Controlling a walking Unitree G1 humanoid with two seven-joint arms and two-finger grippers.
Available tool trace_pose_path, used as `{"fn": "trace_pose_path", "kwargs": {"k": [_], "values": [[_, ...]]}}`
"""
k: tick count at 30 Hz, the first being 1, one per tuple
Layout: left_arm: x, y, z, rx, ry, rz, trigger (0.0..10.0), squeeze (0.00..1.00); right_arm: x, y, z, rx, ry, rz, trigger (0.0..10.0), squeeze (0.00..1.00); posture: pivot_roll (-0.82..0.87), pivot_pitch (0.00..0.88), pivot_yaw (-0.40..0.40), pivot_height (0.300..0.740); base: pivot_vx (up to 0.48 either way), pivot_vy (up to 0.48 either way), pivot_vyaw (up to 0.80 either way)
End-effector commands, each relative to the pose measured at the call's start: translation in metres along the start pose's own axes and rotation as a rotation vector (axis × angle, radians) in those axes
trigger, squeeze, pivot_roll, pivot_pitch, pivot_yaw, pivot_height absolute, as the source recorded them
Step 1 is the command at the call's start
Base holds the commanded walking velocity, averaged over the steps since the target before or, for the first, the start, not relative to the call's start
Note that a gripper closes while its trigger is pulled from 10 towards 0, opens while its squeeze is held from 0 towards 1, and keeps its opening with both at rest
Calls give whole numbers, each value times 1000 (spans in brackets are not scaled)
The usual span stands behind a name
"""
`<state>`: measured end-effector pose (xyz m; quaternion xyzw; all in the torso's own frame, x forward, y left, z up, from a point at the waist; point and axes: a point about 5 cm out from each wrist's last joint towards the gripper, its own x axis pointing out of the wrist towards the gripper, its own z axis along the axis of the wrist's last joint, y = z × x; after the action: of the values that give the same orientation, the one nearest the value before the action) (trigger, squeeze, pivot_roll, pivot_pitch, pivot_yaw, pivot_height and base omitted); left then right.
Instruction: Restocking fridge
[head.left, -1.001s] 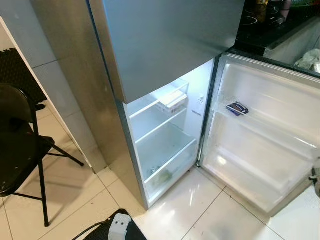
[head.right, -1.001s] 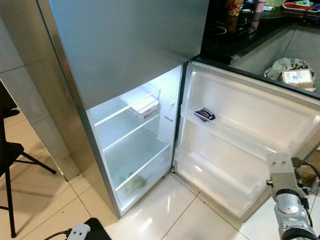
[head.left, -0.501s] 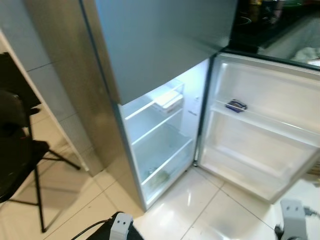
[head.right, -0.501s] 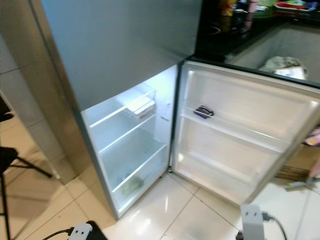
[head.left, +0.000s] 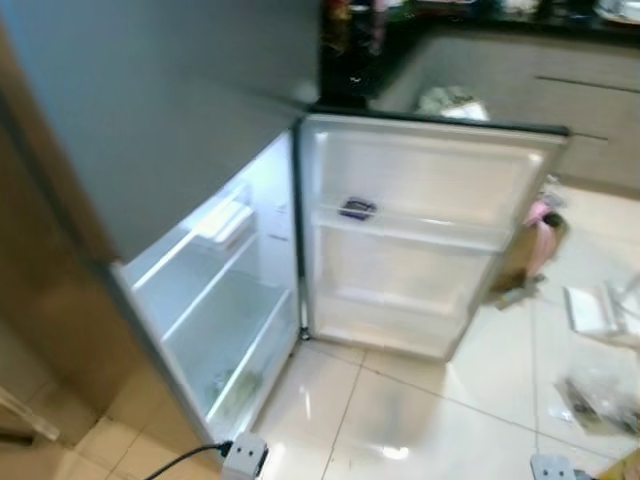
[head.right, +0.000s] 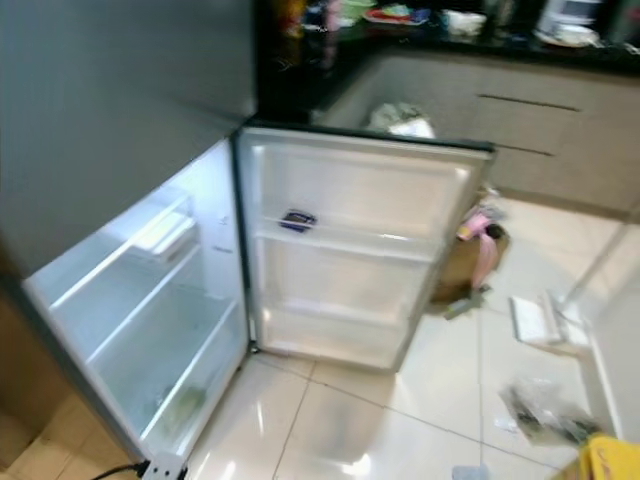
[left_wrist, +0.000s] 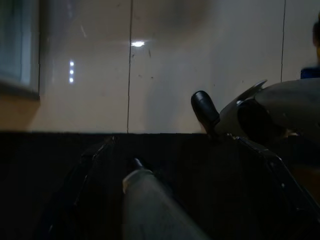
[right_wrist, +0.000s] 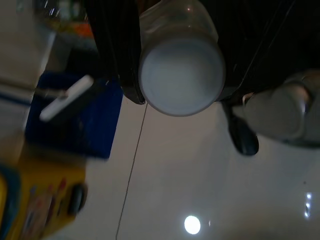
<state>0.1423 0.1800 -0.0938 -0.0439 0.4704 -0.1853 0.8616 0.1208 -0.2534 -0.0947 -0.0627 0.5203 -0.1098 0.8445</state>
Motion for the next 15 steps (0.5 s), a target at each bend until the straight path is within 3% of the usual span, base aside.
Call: {"fn": "trace_pose_path", "kwargs": {"k": [1,15], "values": [[0,-3,-5,-5,19,-2,10000,0,1,-3,7,-12,-21,-8,10000,0,21,0,-7,738,0,0,-781],[0,-1,-6,0,39,24,10000,0,1,3,8,-34,-26,13,10000,0,20,0,-5,738,0,0,-779]]}}
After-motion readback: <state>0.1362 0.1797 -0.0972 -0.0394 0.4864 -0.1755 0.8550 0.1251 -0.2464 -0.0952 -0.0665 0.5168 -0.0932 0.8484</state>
